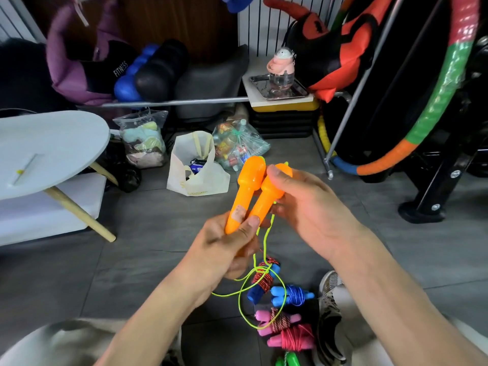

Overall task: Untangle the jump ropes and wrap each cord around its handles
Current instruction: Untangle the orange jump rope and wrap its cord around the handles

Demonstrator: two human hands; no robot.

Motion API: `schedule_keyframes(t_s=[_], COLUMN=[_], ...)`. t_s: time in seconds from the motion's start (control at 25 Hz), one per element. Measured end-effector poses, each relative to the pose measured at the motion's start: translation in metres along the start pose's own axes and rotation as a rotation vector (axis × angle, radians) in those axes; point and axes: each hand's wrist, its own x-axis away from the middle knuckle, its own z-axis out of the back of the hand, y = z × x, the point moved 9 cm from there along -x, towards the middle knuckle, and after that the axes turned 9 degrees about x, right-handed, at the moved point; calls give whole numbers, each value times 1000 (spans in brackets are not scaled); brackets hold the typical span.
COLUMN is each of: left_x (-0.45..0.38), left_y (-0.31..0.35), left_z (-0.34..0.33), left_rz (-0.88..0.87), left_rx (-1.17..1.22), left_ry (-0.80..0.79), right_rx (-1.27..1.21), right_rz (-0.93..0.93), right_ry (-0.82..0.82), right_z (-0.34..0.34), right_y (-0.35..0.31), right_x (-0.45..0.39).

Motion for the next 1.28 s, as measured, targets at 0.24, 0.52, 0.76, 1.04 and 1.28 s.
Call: schedule_keyframes(t_s=[0.24, 0.52, 0.76, 1.04, 1.28], left_x=[0, 8, 5, 6, 10], left_y=[1, 9, 22, 18, 16], left_z=[18, 12, 19, 22, 19], left_rz=[13, 93, -31, 27, 80], left_rx=[-11, 84, -106, -137, 84], left_ry=[125, -37, 52, 40, -45], right_rx=[661, 375, 134, 147, 198], right_rz=[120, 173, 108, 68, 87], right_ry=[302, 7, 6, 92, 55], right_z=[29, -2, -10, -5, -10], right_y=[-15, -3, 12, 23, 21], right_x=[4, -7, -2, -7, -8])
